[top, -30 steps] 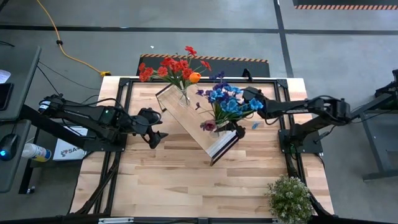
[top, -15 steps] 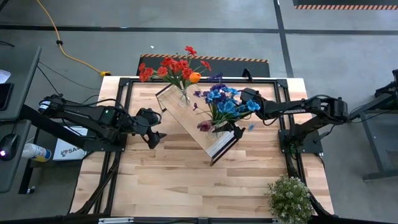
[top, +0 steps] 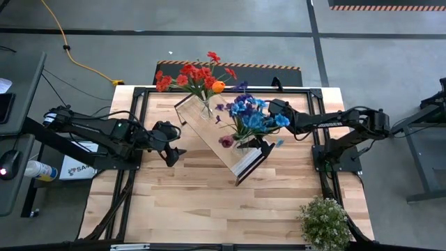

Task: Pick and place flowers into a vace then onto a shelf
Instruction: Put the transparent vase with flowers on the shelf

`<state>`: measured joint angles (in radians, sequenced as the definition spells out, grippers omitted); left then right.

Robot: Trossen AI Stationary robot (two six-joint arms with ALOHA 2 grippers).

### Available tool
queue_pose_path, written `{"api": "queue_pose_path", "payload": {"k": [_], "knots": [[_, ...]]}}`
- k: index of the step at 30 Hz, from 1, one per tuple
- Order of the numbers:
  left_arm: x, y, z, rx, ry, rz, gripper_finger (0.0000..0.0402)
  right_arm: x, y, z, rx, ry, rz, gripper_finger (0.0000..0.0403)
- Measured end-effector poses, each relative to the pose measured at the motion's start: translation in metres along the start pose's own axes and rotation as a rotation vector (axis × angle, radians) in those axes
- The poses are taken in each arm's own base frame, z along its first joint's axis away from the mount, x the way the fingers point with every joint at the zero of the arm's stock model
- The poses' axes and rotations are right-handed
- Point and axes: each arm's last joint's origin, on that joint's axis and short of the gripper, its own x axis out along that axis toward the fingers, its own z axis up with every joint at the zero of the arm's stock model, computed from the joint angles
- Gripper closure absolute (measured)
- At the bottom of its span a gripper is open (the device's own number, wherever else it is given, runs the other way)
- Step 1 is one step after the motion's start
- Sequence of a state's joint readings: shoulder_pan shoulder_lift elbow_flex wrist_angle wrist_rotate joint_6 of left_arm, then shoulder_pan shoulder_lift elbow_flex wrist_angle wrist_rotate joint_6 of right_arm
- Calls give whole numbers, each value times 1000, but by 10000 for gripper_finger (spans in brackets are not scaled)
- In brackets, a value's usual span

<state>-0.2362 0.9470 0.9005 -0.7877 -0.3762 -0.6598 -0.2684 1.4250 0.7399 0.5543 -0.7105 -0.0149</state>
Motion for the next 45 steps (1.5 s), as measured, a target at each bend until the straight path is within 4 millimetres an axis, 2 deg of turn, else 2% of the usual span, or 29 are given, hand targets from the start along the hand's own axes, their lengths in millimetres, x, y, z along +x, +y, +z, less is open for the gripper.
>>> {"api": "queue_pose_path", "payload": {"k": [13,24,37,45], "knots": [[0,0,0,0,0,-1,34,0,0,-2,80,14,-2,183],[0,0,0,0,0,-2,34,0,0,-3,85,27,-2,182],[0,0,0,0,1,-2,34,-7,-9,-5,126,31,-37,182],[0,0,0,0,1,-2,34,-7,-8,-5,100,34,11,182]]}}
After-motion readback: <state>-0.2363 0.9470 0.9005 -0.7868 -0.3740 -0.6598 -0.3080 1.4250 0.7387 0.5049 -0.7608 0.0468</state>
